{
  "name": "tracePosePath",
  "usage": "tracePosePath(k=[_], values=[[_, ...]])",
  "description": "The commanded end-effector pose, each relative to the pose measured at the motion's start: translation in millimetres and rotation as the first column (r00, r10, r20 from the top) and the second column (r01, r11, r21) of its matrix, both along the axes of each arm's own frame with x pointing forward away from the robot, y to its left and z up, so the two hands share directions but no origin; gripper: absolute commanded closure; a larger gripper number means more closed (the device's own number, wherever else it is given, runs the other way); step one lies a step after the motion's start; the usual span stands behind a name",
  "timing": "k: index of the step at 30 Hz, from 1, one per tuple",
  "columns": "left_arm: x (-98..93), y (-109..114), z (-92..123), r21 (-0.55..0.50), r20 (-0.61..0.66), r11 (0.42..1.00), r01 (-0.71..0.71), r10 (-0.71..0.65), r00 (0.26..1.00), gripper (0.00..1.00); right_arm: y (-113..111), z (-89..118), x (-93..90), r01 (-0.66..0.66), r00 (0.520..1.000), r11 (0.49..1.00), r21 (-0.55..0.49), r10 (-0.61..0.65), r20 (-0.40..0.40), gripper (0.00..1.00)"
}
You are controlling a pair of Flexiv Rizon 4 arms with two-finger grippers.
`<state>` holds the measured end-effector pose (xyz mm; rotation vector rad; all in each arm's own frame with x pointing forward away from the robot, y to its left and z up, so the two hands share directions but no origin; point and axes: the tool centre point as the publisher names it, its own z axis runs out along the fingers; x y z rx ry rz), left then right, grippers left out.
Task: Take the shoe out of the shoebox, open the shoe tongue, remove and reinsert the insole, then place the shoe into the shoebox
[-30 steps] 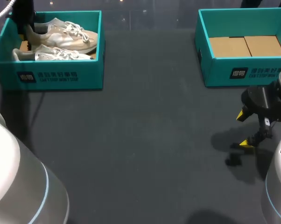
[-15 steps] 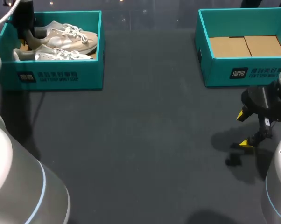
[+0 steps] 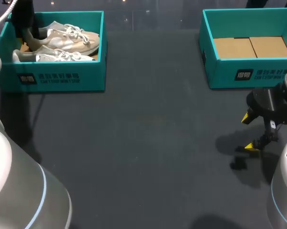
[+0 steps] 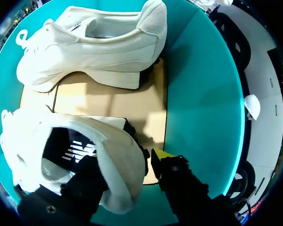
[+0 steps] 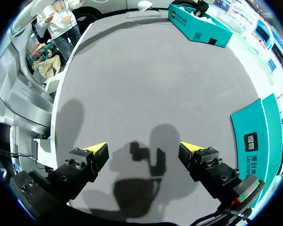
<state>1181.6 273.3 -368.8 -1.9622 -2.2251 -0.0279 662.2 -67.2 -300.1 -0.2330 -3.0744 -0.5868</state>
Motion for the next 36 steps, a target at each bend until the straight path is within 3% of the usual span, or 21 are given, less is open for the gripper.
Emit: tracePosePath(k=[1, 3, 5, 8, 20, 36], values=[[-9.6, -1, 17, -0.015, 0.033, 1.000, 0.012, -0.012, 0.999, 0.39, 1, 0, -1.3, 0.002, 1.000, 1.000, -0.004, -0.002, 0.002, 0.00], [-9.6, -3, 21, -0.022, 0.040, 1.000, 0.019, -0.018, 0.999, 0.30, 1, 0, -1.3, 0.002, 1.000, 1.000, -0.004, -0.002, 0.002, 0.00], [-10.2, -5, 28, -0.032, 0.055, 0.999, 0.025, -0.023, 0.998, 0.12, 1, 0, -1.3, 0.002, 1.000, 1.000, -0.004, -0.002, 0.002, 0.00], [-12.3, -5, 38, -0.046, 0.070, 0.998, 0.034, -0.031, 0.997, 0.00, 1, 0, -1.3, 0.002, 1.000, 1.000, -0.004, -0.002, 0.002, 0.00], [-29.0, -11, 90, -0.082, 0.104, 0.995, 0.058, -0.049, 0.993, 0.00, 1, 0, -1.3, 0.002, 1.000, 1.000, -0.004, -0.002, 0.002, 0.00], [-82.2, -9, 137, -0.095, 0.082, 0.994, 0.054, -0.046, 0.996, 0.00, 1, 0, -1.3, 0.002, 1.000, 1.000, -0.004, -0.002, 0.002, 0.00]])
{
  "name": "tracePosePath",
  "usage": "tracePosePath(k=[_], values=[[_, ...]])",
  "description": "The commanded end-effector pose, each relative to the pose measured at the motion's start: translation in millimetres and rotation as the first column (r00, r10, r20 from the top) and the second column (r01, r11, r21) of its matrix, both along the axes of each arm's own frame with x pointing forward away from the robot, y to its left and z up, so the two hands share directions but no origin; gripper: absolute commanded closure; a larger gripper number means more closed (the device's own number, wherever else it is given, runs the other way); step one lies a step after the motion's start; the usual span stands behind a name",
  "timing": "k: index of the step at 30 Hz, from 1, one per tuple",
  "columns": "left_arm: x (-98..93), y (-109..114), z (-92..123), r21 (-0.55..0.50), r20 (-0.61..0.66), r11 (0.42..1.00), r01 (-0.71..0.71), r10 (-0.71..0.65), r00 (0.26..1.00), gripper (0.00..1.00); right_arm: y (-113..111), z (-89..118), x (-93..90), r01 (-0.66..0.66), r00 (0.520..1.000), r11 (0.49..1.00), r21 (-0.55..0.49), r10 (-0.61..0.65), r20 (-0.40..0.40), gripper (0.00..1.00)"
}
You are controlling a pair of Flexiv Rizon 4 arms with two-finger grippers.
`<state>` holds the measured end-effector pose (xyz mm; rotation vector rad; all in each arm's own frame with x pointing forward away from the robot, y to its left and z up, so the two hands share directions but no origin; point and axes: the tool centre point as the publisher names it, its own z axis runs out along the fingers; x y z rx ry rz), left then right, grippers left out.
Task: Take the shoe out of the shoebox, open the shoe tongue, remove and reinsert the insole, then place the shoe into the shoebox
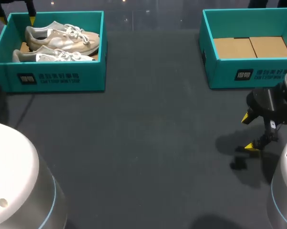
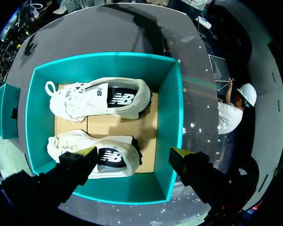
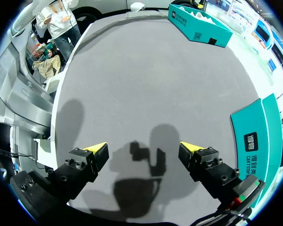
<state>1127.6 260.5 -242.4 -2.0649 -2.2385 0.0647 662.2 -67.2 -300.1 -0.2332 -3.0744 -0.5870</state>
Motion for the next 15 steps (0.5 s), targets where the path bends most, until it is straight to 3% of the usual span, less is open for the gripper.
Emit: tracePosePath(k=[1, 14, 15], values=[[-28.3, 3.5, 10.5, 0.002, 0.064, 1.000, 0.007, -0.007, 0.998, 0.00, 0.8, -0.4, -1.4, 0.002, 1.000, 1.000, -0.004, -0.002, 0.002, 0.00], [-28.3, 3.5, 10.5, 0.002, 0.064, 1.000, 0.007, -0.007, 0.998, 0.00, 0.8, -0.4, -1.4, 0.002, 1.000, 1.000, -0.004, -0.002, 0.002, 0.00], [-35.0, 3.9, 9.0, 0.011, 0.074, 1.000, -0.019, 0.018, 0.997, 0.00, 0.8, -0.4, -1.4, 0.002, 1.000, 1.000, -0.004, -0.002, 0.002, 0.00]])
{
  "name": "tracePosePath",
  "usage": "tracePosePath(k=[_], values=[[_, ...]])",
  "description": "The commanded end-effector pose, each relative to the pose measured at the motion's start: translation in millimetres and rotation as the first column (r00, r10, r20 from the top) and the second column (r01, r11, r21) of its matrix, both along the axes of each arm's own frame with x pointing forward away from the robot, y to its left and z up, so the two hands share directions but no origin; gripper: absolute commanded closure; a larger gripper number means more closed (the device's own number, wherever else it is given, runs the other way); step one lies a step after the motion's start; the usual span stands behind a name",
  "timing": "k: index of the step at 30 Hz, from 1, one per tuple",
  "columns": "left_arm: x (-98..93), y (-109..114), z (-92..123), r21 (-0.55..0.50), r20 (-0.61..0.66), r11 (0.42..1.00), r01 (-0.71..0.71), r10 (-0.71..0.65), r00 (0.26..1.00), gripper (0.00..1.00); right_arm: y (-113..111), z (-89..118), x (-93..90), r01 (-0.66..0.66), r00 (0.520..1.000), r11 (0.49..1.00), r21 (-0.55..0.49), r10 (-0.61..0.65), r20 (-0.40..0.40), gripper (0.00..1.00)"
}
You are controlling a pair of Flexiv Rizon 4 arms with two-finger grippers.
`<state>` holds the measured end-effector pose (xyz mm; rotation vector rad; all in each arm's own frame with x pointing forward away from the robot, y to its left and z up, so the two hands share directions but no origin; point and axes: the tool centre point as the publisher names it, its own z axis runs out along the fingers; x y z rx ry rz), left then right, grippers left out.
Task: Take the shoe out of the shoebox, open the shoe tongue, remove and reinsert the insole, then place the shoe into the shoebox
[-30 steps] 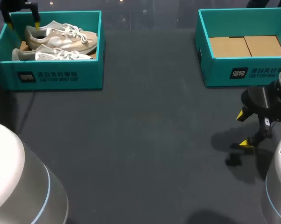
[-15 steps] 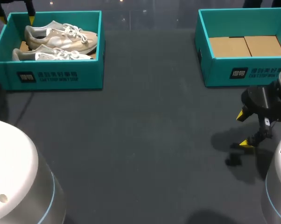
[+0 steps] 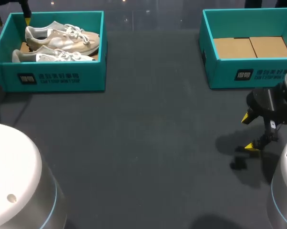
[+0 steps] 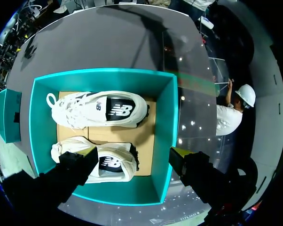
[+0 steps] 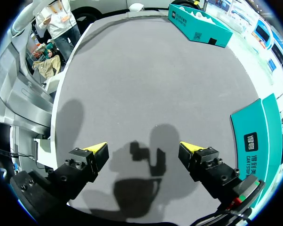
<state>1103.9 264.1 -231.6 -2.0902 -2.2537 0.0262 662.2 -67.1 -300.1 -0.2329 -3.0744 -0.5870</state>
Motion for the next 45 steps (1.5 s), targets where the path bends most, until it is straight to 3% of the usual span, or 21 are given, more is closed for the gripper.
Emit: tracePosePath(k=[1, 8, 14, 23, 42, 45], values=[[-16.4, 2, -4, 0.014, 0.037, 0.999, -0.040, 0.040, 0.999, 0.00, 1, 0, -1.3, 0.002, 1.000, 1.000, -0.004, -0.002, 0.002, 0.00], [-41.0, 13, -21, 0.007, 0.014, 0.995, -0.097, 0.097, 0.995, 0.00, 1, 0, -1.3, 0.002, 1.000, 1.000, -0.004, -0.002, 0.002, 0.00], [-55.0, 14, -29, -0.002, -0.028, 1.000, -0.029, 0.029, 0.999, 0.00, 1, 0, -1.3, 0.002, 1.000, 1.000, -0.004, -0.002, 0.002, 0.00], [-55.7, 14, -29, 0.007, -0.034, 1.000, -0.008, 0.008, 0.999, 0.00, 1, 0, -1.3, 0.002, 1.000, 1.000, -0.004, -0.002, 0.002, 0.00], [-77.3, 9, -78, -0.020, 0.019, 1.000, -0.001, 0.001, 1.000, 0.00, 1, 0, -1.3, 0.002, 1.000, 1.000, -0.004, -0.002, 0.002, 0.00], [-77.4, 7, -83, -0.015, 0.031, 1.000, -0.008, 0.008, 0.999, 0.10, 1, 0, -1.3, 0.002, 1.000, 1.000, -0.004, -0.002, 0.002, 0.00]])
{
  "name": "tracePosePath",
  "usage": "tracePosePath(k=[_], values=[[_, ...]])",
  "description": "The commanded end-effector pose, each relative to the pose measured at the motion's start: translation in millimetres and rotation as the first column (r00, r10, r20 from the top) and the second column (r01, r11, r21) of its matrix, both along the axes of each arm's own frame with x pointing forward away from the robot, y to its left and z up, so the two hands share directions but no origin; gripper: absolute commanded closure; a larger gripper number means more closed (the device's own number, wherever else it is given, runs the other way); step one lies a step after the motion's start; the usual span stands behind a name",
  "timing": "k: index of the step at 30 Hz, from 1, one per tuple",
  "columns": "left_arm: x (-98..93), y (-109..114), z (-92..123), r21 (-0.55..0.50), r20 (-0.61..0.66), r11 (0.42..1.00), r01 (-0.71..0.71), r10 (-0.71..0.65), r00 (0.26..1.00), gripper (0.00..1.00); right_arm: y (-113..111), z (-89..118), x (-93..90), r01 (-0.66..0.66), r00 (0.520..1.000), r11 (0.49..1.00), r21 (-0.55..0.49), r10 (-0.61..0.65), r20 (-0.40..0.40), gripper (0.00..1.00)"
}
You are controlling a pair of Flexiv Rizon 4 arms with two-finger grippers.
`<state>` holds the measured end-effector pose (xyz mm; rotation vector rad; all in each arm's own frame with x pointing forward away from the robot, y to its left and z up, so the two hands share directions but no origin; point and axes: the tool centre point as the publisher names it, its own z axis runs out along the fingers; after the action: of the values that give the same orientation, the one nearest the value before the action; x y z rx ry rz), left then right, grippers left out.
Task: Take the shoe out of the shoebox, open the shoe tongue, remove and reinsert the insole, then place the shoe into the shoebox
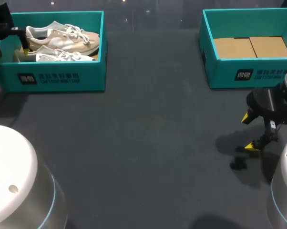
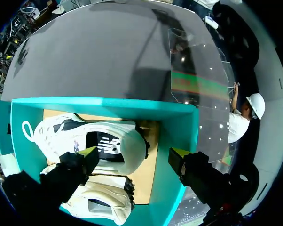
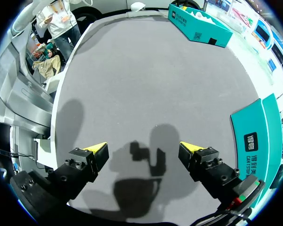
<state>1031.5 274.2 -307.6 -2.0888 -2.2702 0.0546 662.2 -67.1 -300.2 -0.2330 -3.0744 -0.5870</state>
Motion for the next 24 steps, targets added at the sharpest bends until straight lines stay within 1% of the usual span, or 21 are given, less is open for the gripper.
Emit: tracePosePath(k=[1, 3, 5, 6, 8, 12, 18, 21, 22, 24], values=[[-4.9, -4, -8, 0.007, 0.042, 1.000, -0.005, 0.005, 0.999, 0.12, 1, 0, -1.3, 0.002, 1.000, 1.000, -0.004, -0.002, 0.002, 0.00], [-4.5, -6, -11, 0.008, 0.046, 1.000, -0.010, 0.010, 0.999, 0.15, 1, 0, -1.3, 0.002, 1.000, 1.000, -0.004, -0.002, 0.002, 0.00], [-3.7, -6, -15, 0.006, 0.047, 1.000, -0.015, 0.015, 0.999, 0.24, 1, 0, -1.3, 0.002, 1.000, 1.000, -0.004, -0.002, 0.002, 0.00], [-3.3, -6, -17, 0.007, 0.047, 1.000, -0.017, 0.017, 0.999, 0.26, 1, 0, -1.3, 0.002, 1.000, 1.000, -0.004, -0.002, 0.002, 0.00], [-2.4, -7, -21, 0.013, 0.051, 1.000, -0.027, 0.026, 0.998, 0.24, 1, 0, -1.3, 0.002, 1.000, 1.000, -0.004, -0.002, 0.002, 0.00], [-0.4, -6, -26, 0.027, 0.047, 0.999, -0.034, 0.033, 0.998, 0.24, 1, 0, -1.3, 0.002, 1.000, 1.000, -0.004, -0.002, 0.002, 0.00], [3.9, -3, -31, 0.046, 0.044, 0.998, -0.043, 0.041, 0.998, 0.12, 1, 0, -1.3, 0.002, 1.000, 1.000, -0.004, -0.002, 0.002, 0.00], [6.3, -2, -35, 0.056, 0.035, 0.997, -0.044, 0.042, 0.998, 0.09, 1, 0, -1.3, 0.002, 1.000, 1.000, -0.004, -0.002, 0.002, 0.00], [6.6, -2, -36, 0.058, 0.034, 0.997, -0.044, 0.042, 0.999, 0.09, 1, 0, -1.3, 0.002, 1.000, 1.000, -0.004, -0.002, 0.002, 0.00], [7.4, 0, -38, 0.062, 0.028, 0.997, -0.045, 0.043, 0.999, 0.11, 1, 0, -1.3, 0.002, 1.000, 1.000, -0.004, -0.002, 0.002, 0.00]])
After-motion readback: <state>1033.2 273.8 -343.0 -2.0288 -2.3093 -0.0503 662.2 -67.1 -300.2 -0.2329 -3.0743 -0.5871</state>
